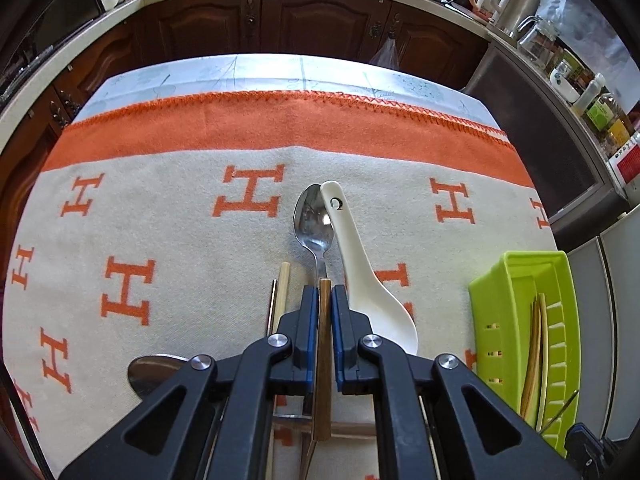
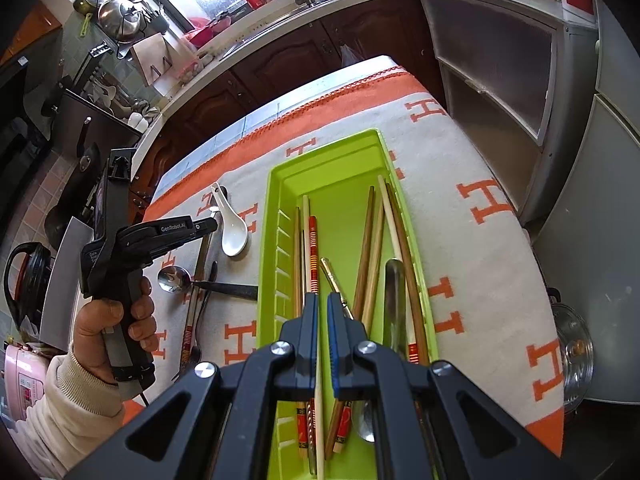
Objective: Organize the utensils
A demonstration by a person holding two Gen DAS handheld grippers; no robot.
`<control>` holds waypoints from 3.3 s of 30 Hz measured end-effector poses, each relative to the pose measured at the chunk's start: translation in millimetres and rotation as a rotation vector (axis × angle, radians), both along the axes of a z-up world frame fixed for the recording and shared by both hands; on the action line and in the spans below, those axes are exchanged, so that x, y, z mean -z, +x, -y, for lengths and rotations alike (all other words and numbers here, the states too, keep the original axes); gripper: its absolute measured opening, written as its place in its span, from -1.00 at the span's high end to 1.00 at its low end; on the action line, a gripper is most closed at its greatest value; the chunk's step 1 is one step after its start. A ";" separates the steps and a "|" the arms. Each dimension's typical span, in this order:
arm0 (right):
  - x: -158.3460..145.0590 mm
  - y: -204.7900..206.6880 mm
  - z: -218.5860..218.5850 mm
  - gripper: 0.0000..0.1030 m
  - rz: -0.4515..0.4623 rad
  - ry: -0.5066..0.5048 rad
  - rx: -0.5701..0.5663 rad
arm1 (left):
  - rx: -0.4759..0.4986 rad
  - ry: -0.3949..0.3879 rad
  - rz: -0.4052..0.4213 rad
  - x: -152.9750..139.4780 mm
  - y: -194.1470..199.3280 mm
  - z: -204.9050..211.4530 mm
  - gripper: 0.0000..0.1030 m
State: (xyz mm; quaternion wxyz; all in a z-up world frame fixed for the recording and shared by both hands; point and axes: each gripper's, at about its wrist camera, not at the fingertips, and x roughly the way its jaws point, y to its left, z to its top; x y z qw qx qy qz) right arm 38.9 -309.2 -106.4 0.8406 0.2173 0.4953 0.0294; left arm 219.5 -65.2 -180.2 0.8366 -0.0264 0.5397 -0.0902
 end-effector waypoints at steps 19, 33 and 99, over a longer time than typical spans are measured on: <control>-17.2 -25.5 6.9 0.91 0.036 0.034 0.037 | 0.159 -0.160 0.034 -81.7 -93.8 17.4 0.91; -22.3 -47.6 21.5 0.91 0.040 0.029 0.088 | 0.347 -0.200 -0.131 -57.4 -127.9 106.2 0.90; 0.9 48.0 -120.6 0.91 -0.036 -0.091 -0.333 | -0.205 -0.323 0.055 24.9 -82.6 -126.0 -0.33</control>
